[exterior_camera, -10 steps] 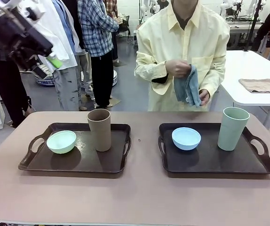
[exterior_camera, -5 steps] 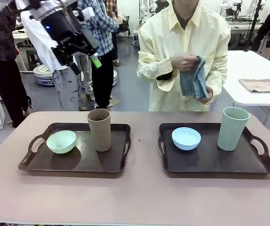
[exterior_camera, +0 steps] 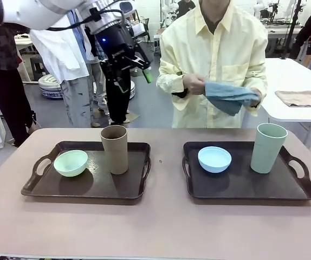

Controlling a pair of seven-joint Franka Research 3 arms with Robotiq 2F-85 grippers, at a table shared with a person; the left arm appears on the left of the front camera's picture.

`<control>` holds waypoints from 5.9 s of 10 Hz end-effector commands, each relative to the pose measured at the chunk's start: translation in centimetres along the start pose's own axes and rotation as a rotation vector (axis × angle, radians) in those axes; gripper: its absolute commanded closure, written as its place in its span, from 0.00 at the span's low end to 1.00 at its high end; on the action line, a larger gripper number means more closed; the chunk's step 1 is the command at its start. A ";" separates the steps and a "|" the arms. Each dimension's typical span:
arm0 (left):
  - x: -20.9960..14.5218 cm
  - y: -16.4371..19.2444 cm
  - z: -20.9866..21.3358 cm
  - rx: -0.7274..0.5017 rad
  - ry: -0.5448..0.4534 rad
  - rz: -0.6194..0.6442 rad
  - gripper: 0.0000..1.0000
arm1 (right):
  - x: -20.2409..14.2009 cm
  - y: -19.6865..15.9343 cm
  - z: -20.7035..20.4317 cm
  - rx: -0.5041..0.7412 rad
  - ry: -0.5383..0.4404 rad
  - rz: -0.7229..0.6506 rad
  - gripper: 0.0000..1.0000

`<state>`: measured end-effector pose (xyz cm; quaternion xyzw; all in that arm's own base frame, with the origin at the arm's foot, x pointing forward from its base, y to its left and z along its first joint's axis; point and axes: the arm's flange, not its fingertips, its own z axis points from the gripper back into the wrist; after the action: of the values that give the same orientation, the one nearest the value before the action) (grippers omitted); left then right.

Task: Set up a tray with a mat and arrange the tableware.
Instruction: Pick up the Picnic Bowl and Reusable plastic cup from the Handle tray in front of the human's position and hold them in the air.

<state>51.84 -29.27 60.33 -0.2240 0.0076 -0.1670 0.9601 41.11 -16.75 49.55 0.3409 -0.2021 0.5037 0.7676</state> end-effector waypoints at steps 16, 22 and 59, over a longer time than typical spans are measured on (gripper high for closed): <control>7.0 -10.0 -12.0 0.412 -0.111 0.073 0.00 | 1.0 -10.8 -5.2 -0.116 -0.074 0.438 0.00; 6.8 -10.9 -15.5 0.471 -0.140 -0.011 0.00 | 3.0 -11.5 -9.0 -0.049 -0.039 0.410 0.00; 8.0 -11.8 -33.2 0.451 -0.036 0.253 0.00 | 1.8 -17.9 -22.5 0.182 -0.188 0.367 0.00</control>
<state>53.53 -56.46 35.81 -0.0166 -0.0048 -0.0592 0.9981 56.63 -4.38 29.63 0.4110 -0.2713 0.6305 0.6000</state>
